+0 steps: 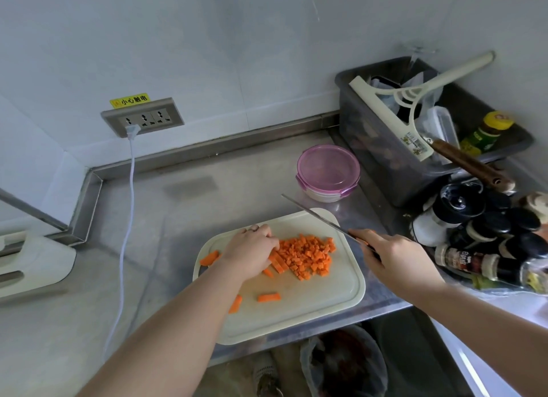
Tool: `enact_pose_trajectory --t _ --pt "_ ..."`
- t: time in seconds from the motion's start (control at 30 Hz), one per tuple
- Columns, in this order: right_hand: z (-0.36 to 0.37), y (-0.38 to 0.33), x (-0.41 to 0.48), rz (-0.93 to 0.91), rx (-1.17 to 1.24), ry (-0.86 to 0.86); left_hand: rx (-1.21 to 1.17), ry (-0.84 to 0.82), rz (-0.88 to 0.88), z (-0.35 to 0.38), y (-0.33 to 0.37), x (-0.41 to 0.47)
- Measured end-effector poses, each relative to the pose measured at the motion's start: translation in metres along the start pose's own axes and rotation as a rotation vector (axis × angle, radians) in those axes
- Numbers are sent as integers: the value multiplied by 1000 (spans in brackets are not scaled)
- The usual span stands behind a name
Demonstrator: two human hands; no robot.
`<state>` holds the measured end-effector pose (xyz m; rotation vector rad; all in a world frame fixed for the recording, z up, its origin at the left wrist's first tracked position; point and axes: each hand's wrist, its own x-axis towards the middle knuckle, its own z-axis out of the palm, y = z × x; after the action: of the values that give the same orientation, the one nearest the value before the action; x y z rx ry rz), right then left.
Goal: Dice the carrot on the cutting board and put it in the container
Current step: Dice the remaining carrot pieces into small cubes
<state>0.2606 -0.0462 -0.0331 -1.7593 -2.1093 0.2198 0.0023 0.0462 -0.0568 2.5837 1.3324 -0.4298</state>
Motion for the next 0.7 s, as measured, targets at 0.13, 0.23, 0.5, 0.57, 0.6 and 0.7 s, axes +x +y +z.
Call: enact_pose_trajectory --t 0.13,0.23,0.5,0.57,0.6,0.7 --pt "-2 -3 0 -7 8 -24 1 -12 2 -2 0 2" --pt "-3 -3 -1 -4 4 -33 -5 -12 -1 -3 -1 2" --pt "3 -2 -1 43 -9 -65 3 -35 24 -6 1 1" --pt "6 -2 -1 54 -11 -69 13 -46 46 -7 3 2" --pt "7 -2 -1 59 -10 -71 25 -54 59 -7 4 3" --pt "11 -3 -2 68 -2 -78 79 -78 81 -5 8 5"
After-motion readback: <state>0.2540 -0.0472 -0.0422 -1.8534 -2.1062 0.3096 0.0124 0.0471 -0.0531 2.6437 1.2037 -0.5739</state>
